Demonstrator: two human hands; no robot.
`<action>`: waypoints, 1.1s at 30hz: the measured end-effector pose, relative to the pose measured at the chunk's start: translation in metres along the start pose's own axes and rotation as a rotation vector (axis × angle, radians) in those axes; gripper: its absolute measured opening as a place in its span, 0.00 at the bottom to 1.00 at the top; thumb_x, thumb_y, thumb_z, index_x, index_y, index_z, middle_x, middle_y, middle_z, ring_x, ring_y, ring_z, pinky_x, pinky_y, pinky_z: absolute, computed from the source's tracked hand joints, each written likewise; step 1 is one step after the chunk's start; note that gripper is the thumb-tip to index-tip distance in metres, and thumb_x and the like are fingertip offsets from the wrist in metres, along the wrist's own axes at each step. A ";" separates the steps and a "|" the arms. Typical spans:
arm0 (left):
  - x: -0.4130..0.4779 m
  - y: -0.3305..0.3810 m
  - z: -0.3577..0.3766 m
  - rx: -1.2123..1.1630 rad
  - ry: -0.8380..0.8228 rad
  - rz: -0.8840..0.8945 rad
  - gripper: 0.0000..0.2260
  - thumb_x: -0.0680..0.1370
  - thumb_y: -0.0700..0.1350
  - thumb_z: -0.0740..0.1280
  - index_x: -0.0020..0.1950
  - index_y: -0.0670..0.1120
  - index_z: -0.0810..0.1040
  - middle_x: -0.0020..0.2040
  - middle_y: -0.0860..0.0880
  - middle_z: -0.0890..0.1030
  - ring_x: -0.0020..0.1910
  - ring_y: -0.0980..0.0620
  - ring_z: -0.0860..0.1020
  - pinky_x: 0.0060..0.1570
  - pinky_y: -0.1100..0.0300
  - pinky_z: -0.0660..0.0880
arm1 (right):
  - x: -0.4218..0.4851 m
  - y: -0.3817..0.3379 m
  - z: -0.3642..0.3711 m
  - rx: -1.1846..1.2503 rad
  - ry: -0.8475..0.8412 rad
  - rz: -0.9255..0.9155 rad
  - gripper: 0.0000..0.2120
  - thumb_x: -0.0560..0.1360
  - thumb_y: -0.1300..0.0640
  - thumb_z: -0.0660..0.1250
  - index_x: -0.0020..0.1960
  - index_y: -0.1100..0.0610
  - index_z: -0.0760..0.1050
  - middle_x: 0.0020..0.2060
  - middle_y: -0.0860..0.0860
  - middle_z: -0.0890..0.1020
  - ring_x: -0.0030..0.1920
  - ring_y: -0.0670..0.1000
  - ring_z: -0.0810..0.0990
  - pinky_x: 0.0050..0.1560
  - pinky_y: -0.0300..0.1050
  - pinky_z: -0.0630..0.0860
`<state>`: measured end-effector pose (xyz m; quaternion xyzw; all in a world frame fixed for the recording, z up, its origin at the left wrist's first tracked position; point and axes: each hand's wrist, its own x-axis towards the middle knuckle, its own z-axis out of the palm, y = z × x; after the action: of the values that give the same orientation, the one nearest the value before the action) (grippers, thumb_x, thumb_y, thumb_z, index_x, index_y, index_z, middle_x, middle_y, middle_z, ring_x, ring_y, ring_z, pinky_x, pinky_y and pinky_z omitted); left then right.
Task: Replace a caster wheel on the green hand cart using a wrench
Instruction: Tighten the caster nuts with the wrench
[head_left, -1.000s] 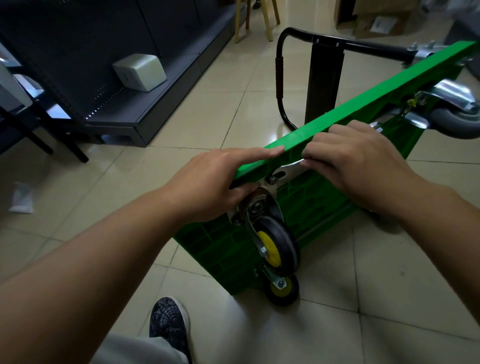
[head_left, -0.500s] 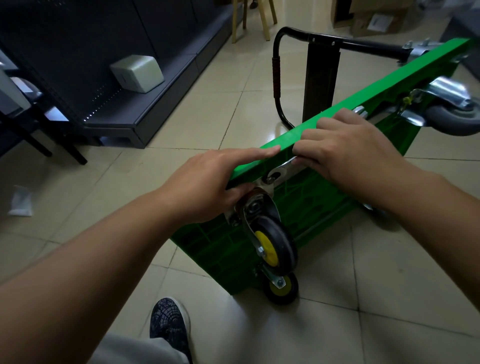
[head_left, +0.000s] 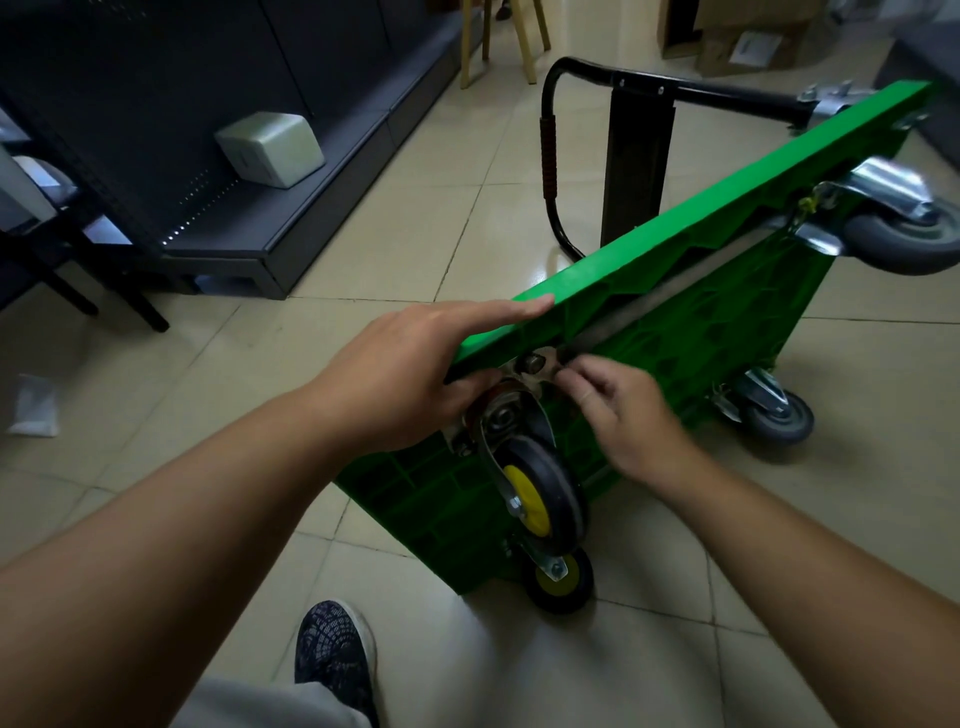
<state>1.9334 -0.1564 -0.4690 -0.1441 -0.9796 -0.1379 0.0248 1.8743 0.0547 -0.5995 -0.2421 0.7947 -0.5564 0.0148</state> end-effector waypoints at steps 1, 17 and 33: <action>0.000 0.000 0.000 0.002 -0.001 0.000 0.32 0.79 0.51 0.70 0.77 0.75 0.59 0.72 0.57 0.77 0.58 0.48 0.81 0.56 0.45 0.79 | -0.004 0.001 0.012 0.104 0.024 0.050 0.11 0.82 0.55 0.64 0.43 0.52 0.79 0.36 0.52 0.81 0.37 0.51 0.77 0.38 0.49 0.74; 0.001 -0.001 0.001 -0.020 0.008 0.003 0.33 0.80 0.50 0.71 0.76 0.75 0.61 0.74 0.58 0.75 0.59 0.49 0.81 0.57 0.45 0.79 | 0.023 -0.035 -0.078 -1.057 0.074 -0.459 0.18 0.82 0.41 0.55 0.49 0.52 0.77 0.41 0.51 0.77 0.45 0.57 0.75 0.54 0.53 0.64; 0.001 -0.002 0.003 -0.006 0.021 0.018 0.33 0.79 0.51 0.71 0.77 0.74 0.61 0.73 0.59 0.75 0.67 0.51 0.77 0.60 0.51 0.77 | 0.030 -0.045 -0.065 -1.106 0.117 -0.598 0.18 0.83 0.43 0.55 0.49 0.54 0.78 0.43 0.52 0.79 0.43 0.57 0.76 0.52 0.53 0.67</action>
<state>1.9322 -0.1568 -0.4722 -0.1517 -0.9775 -0.1422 0.0357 1.8454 0.0876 -0.5273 -0.3950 0.8622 -0.0556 -0.3124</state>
